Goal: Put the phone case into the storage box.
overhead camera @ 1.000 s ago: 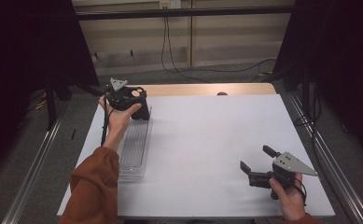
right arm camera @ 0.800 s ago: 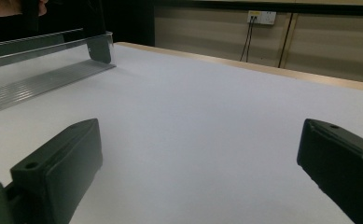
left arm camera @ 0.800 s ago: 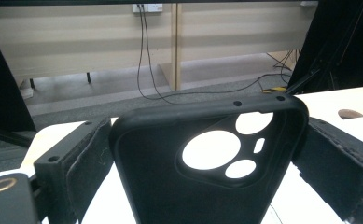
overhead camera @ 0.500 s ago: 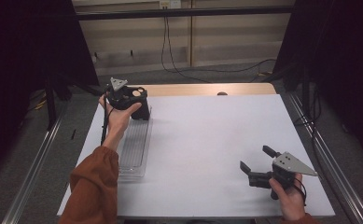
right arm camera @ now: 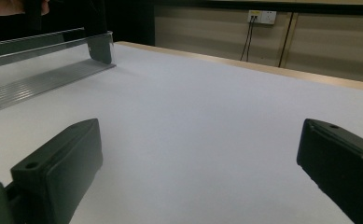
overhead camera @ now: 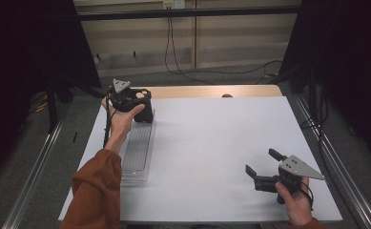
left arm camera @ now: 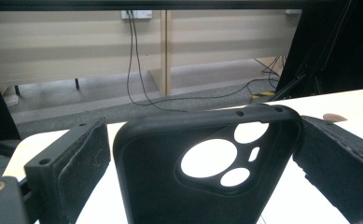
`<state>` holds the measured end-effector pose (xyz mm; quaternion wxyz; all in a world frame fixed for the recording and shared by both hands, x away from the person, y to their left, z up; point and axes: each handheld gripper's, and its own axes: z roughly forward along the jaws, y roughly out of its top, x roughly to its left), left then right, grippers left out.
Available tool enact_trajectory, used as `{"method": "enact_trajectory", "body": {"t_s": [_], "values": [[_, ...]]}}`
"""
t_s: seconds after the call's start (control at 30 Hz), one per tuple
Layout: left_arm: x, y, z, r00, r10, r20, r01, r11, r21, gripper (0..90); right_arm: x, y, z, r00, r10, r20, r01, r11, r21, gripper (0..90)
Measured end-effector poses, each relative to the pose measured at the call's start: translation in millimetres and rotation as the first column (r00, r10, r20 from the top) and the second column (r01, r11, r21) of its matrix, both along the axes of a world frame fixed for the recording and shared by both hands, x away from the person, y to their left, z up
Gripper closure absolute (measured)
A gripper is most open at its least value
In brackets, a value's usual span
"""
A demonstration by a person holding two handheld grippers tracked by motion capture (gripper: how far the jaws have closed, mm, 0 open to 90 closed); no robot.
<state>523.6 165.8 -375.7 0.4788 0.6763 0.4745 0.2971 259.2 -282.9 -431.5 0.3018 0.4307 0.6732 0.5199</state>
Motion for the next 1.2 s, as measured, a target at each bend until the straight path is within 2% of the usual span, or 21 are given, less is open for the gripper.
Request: {"method": "enact_trajectory", "body": {"t_s": [0.2, 0.33, 0.93, 1.07, 1.2], "values": [[0.0, -0.2, 1.2, 0.9996, -0.013, 0.025, 0.013, 0.9999, -0.01, 3.8, -0.1, 0.1, 0.2, 1.0, 0.0, 0.001, 0.0, 1.0, 0.002, 0.0], [0.3, 1.4, 2.9, 0.9988, -0.021, 0.045, 0.022, 0.9993, -0.031, 3.9, -0.1, -0.5, 0.2, 1.0, 0.001, 0.003, -0.001, 1.0, -0.002, 0.0], [-3.9, 7.6, 18.1, 0.9925, -0.044, 0.114, 0.049, 0.9979, -0.043, 3.8, 0.0, 0.2, 0.5, 1.0, -0.001, 0.003, 0.001, 1.0, -0.002, 0.0], [-6.6, 7.7, 20.4, 0.9904, -0.061, 0.124, 0.066, 0.9971, -0.037, 3.8, -0.1, 0.3, 0.7, 1.0, -0.003, 0.004, 0.003, 1.0, -0.001, 0.0], [-9.2, 6.5, 22.7, 0.9909, -0.072, 0.113, 0.079, 0.9951, -0.059, 3.8, -0.1, 0.1, 1.0, 1.0, -0.003, 0.007, 0.003, 1.0, -0.001, 0.0]]}}
